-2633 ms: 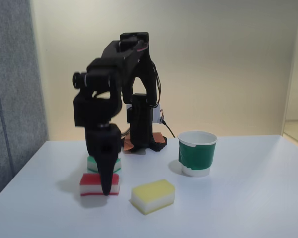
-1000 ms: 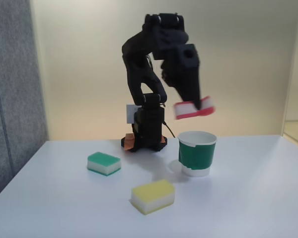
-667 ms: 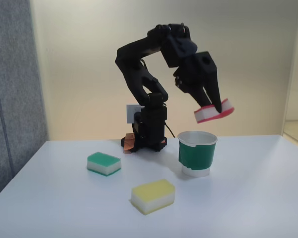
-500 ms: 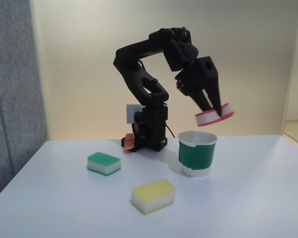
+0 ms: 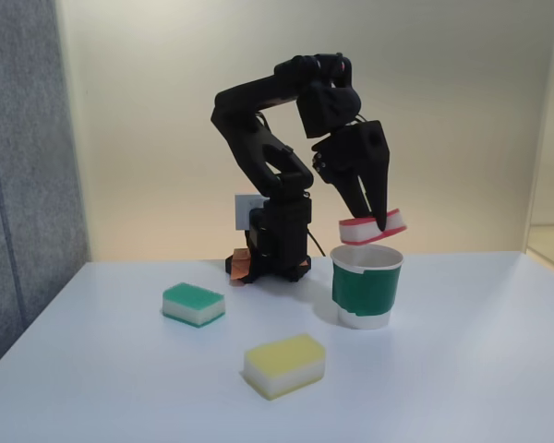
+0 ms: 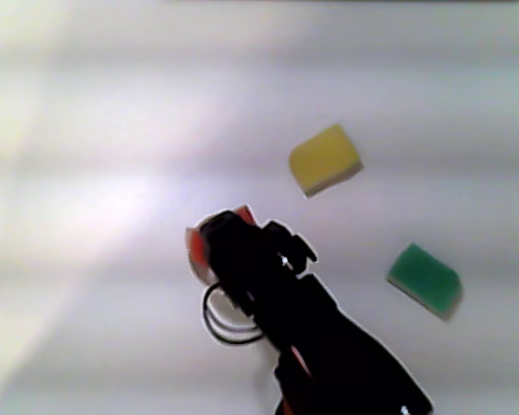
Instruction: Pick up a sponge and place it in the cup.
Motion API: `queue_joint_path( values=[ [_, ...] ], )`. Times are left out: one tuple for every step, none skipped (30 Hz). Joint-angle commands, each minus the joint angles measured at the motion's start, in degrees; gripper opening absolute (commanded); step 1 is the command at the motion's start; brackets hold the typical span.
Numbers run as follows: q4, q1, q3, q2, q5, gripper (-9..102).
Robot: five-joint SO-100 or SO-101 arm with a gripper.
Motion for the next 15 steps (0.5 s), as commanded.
queue_joint_path(
  values=[
    [0.62, 0.18, -0.35, 0.35, -1.14, 2],
    [0.35, 0.18, -0.35, 0.35, -1.67, 6],
    [0.00, 0.09, -0.35, 0.35, -2.37, 8],
    [-0.09, 0.09, -0.44, 0.53, -3.87, 8],
    [-0.44, 0.09, -0.44, 0.70, -4.92, 10],
    [-0.97, 0.09, -0.44, 0.97, -5.80, 14],
    [-1.41, 0.09, -0.44, 1.14, -7.38, 18],
    [-1.93, 0.00, -0.44, 1.23, -7.47, 24],
    [-2.37, 0.00, -0.53, 1.23, -7.47, 30],
    [-2.64, 0.00, -0.62, 1.41, -7.47, 31],
    [-2.99, 0.00, -0.79, 1.41, -7.47, 31],
    [-3.34, 0.00, -0.79, 1.49, -7.29, 31],
    [-3.96, 0.00, -0.88, 1.49, -7.12, 31],
    [-4.57, 0.18, -0.97, 1.49, -7.12, 32],
    [-5.10, 0.26, -1.05, 1.58, -7.12, 33]
  ],
)
